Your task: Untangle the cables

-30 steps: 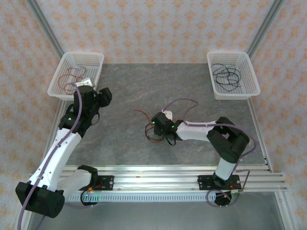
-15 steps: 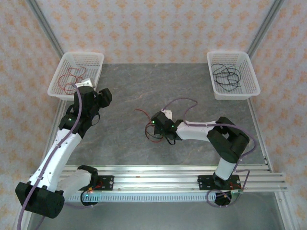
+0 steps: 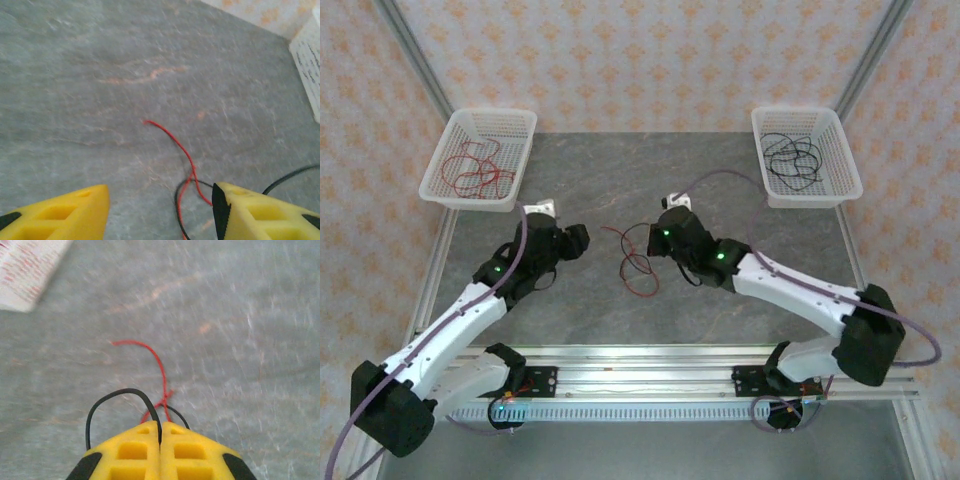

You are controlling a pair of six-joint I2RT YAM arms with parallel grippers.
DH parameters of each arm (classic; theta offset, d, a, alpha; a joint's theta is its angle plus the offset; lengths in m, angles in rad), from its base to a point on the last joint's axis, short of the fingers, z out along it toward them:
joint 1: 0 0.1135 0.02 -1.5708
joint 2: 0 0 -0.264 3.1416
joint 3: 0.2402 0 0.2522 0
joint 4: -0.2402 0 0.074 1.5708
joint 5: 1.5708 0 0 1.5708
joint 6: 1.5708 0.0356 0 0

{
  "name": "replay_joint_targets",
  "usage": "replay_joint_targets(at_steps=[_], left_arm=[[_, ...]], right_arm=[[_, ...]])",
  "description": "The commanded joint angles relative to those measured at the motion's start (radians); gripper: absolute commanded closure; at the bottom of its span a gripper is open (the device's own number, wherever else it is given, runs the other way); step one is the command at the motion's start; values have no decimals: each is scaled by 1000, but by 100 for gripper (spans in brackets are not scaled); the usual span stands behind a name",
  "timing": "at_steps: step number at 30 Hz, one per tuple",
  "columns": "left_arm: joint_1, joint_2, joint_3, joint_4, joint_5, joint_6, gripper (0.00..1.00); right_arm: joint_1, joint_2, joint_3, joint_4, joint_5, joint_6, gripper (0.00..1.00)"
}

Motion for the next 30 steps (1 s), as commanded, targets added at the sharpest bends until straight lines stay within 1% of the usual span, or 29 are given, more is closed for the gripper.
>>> replay_joint_targets(at_steps=[1,4,7,9,10,15,18,23,26,30], left_arm=[[-85,0,-33,175,19,-3,43],[-193,-26,-65,298,25,54,42],[-311,-65,-121,421,-34,126,41],[-364,-73,-141,458,-81,161,41],[-379,-71,-149,473,-86,174,40],[-414,5,-151,572,-72,243,34],[-422,94,-134,663,-117,284,31],[-425,276,-114,892,-148,369,29],[-425,389,-91,1009,-193,404,29],[-425,544,-47,1138,-285,427,29]], right_arm=[[-8,-64,52,-84,35,-71,100],[-10,-92,116,-123,73,-60,100],[-11,-95,180,-156,93,-34,100],[-12,-94,211,-159,96,-20,100],[-11,-92,228,-159,96,-14,100],[-11,-72,323,-175,70,8,100],[-12,-65,360,-180,41,18,100],[-12,-63,403,-194,17,28,100],[-12,-67,431,-211,4,30,100],[-12,-78,466,-236,-11,31,100]])
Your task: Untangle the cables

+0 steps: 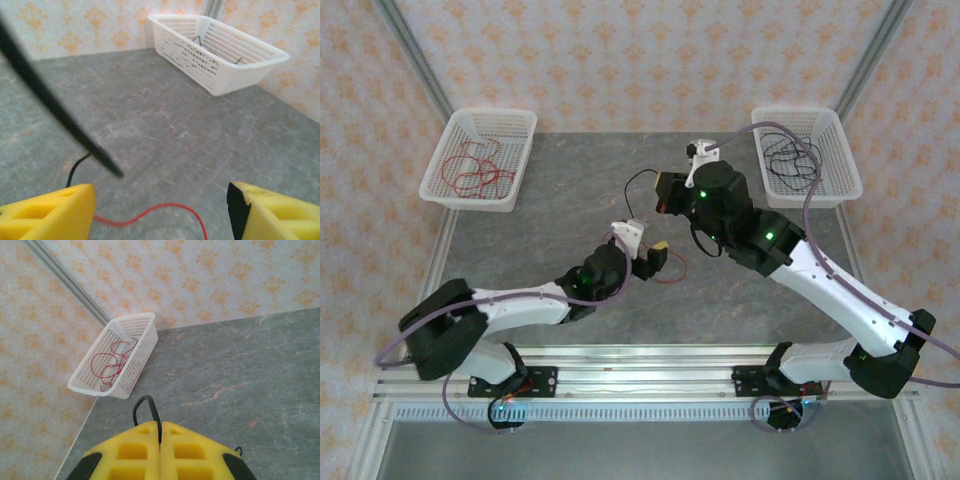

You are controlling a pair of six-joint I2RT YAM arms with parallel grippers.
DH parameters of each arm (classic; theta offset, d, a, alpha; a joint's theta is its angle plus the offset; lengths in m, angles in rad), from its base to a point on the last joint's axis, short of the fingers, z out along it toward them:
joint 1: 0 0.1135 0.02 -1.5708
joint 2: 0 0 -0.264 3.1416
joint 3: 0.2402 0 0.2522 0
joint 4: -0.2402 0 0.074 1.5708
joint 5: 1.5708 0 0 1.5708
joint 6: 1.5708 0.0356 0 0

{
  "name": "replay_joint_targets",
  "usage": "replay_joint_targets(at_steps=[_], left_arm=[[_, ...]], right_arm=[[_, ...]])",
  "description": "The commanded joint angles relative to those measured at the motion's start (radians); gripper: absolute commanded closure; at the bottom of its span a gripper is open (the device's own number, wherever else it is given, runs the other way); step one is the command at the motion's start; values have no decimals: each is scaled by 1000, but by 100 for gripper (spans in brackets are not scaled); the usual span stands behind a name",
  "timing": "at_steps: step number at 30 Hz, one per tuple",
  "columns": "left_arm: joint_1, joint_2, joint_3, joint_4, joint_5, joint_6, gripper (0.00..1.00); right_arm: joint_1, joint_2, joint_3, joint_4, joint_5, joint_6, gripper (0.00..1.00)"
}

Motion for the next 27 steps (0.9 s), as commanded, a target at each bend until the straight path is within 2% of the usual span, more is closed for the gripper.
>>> replay_joint_targets(at_steps=[1,4,7,18,23,27], left_arm=[[-4,99,62,202,-120,51,30],[-4,190,104,198,-187,46,32],[1,250,101,204,-207,26,34],[58,297,-77,280,-188,-125,36],[113,305,-198,390,-148,-219,36],[118,283,-236,404,-122,-225,37]], right_arm=[[-4,-11,59,-36,-17,11,100],[-5,-24,84,-55,-12,5,100],[-5,-39,114,-72,3,-8,100],[-4,-27,316,-154,191,-125,100],[-12,25,430,-181,301,-216,100],[-96,76,510,-195,296,-261,100]])
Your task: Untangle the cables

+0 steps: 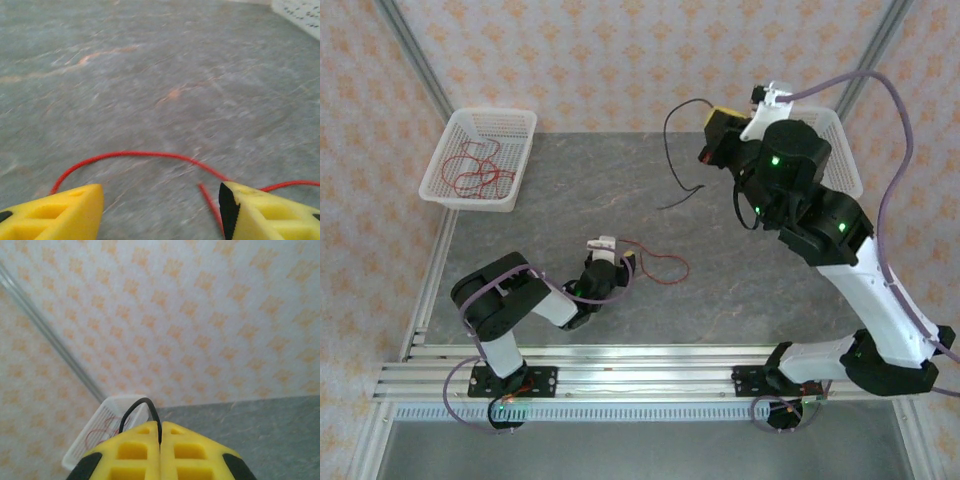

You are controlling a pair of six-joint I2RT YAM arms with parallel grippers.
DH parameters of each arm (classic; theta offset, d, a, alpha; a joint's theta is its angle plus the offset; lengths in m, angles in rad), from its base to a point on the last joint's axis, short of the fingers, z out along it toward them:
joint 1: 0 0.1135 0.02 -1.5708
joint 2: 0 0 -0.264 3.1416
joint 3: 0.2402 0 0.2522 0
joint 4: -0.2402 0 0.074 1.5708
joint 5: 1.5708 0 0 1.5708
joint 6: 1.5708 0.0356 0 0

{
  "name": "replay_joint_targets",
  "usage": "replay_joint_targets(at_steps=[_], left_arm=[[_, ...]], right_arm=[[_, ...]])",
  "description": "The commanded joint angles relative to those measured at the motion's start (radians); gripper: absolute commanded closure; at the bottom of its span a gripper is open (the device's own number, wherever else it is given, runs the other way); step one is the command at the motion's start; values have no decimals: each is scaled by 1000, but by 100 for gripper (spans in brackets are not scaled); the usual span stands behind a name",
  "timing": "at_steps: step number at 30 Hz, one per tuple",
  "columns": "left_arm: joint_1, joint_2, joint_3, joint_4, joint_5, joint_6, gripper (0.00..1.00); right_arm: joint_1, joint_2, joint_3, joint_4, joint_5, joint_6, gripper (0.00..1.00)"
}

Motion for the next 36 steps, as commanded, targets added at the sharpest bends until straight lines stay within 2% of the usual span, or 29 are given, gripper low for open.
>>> replay_joint_targets(at_steps=[1,7,13,25,30,36], left_arm=[[0,-27,-16,79,46,-43,36],[-2,-188,5,-37,105,-21,35],[-2,-436,30,-276,96,22,32],[-4,-842,13,-640,60,6,31],[-9,-947,-38,-699,53,-23,32],[-20,-1000,-105,-705,57,-91,32]], right_arm=[[-101,49,58,-40,11,-67,100],[-364,141,108,-20,-152,-84,100],[-537,244,165,-4,-252,-76,100],[-777,374,145,94,-250,-80,100],[-829,433,133,156,-241,-75,100],[-848,506,118,196,-182,-92,100]])
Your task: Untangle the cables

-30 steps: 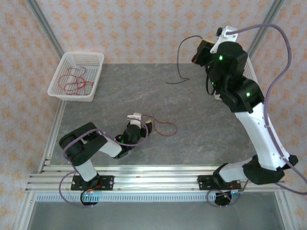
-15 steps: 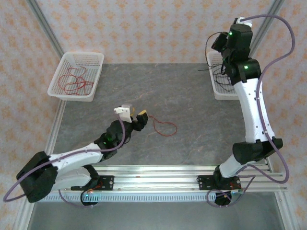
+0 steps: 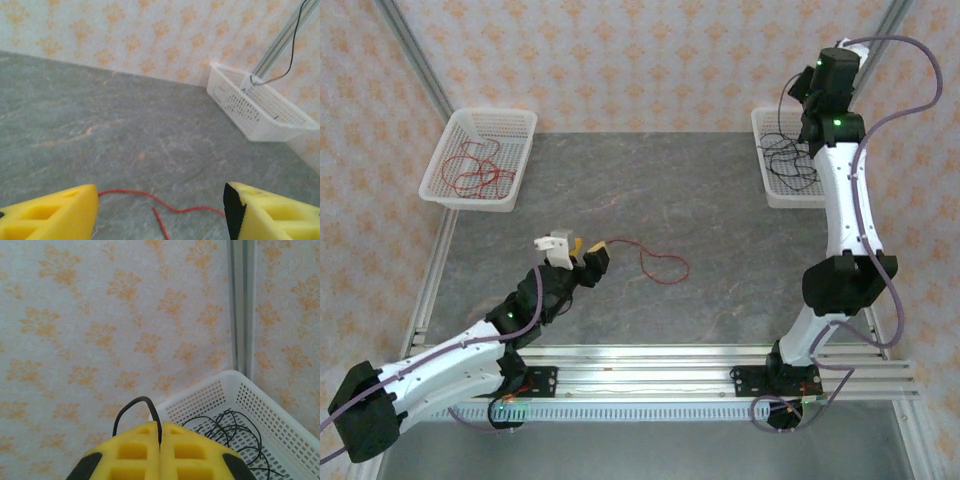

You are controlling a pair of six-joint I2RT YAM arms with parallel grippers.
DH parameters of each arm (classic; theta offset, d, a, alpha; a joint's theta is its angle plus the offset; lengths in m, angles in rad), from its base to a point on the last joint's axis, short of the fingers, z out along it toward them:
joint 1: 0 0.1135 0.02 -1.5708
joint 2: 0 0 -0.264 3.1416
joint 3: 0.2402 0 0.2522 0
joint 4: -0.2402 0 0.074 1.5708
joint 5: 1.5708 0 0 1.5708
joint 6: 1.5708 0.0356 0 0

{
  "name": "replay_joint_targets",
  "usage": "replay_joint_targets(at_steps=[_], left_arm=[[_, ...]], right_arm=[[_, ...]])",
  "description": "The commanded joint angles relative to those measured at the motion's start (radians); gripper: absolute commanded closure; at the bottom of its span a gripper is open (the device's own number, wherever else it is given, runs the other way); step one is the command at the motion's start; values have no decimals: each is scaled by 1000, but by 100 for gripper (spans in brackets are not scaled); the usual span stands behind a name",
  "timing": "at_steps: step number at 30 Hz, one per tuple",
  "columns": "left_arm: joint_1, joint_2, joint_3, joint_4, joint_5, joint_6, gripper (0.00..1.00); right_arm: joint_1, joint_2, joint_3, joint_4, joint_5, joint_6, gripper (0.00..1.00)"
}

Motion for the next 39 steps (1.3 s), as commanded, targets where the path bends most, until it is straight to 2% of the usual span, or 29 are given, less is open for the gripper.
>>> replay_joint_targets(at_steps=[1,9,15,19,25,28,31,34,38,39], left_arm=[[-17,-27,-32,-43,-19,-56,32],[-35,-39,-29,-67,-35,-75,33],[-53,-42,0,-102,-49,-83,33],[-71,-41,35,-146,-62,-98,33],[-93,-23,108,-259,-73,-133,34],[-101,-12,136,-304,-77,-159,34],[-107,9,160,-342,-79,-185,34],[-113,41,188,-378,-77,-224,35],[-118,102,216,-405,-76,-255,37],[-118,118,222,-413,-76,-263,37]], right_arm=[[-12,28,-22,71,51,-17,100],[-119,84,-193,164,-40,89,100],[-172,174,-249,167,-93,104,100],[-174,284,-202,115,-118,83,100],[-174,477,-23,-42,-166,84,100],[-174,511,4,-53,-186,88,85],[-173,515,21,-55,-190,90,65],[-172,511,57,-77,-183,93,45],[-172,465,65,-92,-165,108,9],[-173,448,57,-90,-163,111,4]])
